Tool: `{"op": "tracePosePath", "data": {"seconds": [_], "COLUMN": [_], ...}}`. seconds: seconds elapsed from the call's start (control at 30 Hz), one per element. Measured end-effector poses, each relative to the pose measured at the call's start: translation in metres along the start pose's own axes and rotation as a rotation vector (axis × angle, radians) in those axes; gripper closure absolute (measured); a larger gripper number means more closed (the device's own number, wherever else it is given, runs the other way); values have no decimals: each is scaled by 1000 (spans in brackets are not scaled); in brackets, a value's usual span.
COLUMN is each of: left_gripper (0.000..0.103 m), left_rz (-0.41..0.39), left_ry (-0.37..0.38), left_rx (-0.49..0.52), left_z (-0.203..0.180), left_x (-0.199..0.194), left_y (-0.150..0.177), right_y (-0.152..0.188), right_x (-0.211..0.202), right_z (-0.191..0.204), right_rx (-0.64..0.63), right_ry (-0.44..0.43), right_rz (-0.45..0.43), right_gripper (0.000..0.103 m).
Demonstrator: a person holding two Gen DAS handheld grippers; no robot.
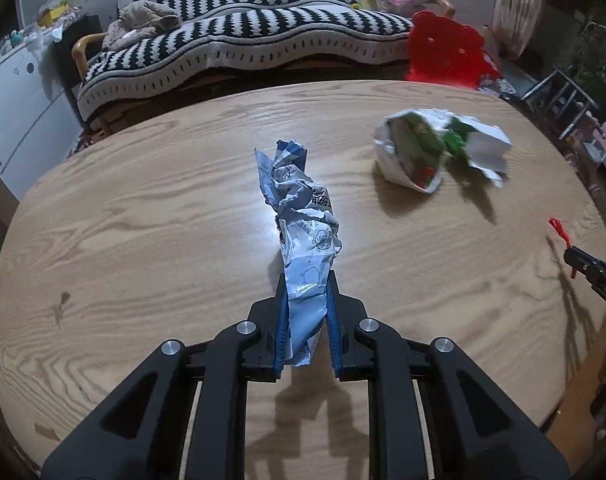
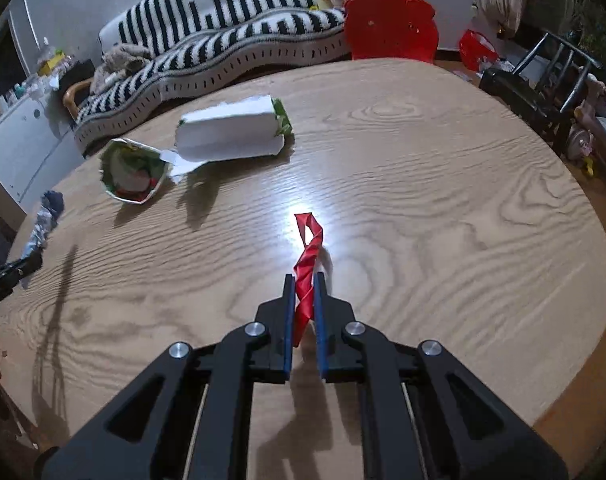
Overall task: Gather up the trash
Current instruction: 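Grasp the crumpled blue-silver foil with the left tool while the right grasps red ribbon, then carry the foil and red ribbon over the black bin and open both tools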
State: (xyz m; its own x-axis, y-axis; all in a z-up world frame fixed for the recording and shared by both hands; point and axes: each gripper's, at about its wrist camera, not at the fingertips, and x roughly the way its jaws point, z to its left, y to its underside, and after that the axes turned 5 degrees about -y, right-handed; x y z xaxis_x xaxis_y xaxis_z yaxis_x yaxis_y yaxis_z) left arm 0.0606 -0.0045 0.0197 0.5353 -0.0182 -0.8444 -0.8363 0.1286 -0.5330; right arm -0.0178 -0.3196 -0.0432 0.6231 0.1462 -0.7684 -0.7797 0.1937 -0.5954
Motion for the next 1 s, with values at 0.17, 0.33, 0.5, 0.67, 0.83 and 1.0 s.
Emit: {"op": "tracePosePath", "data": {"seconds": [0.17,0.33,0.5,0.67,0.83,1.0], "left_gripper": [87,87,87,87,87,87], "left_rz": [-20,-42,-16,55,181,258], "left_ry": [79,195,299,380,458,465], "left_rx": [69,172,254,330,379,421], "left_z": [-39,-108,-183,-255,-312,-347], "left_x": [-32,-64,-78,-74,-48,-23], "left_y": [14,35,71,124,175,206], "right_y": [20,51,80,116,163,209], "right_x": [-49,-98,-133,-154,-151,-141], "right_z": [-17,-39,-69,-105,-139,-169], "right_rx": [33,47,87,158,243,334], "right_ry": [-1,34,80,106,122,122], "right_rz": [-64,-96,-94,-68,4,65], "right_gripper": [93,93,93,93,93,93]}}
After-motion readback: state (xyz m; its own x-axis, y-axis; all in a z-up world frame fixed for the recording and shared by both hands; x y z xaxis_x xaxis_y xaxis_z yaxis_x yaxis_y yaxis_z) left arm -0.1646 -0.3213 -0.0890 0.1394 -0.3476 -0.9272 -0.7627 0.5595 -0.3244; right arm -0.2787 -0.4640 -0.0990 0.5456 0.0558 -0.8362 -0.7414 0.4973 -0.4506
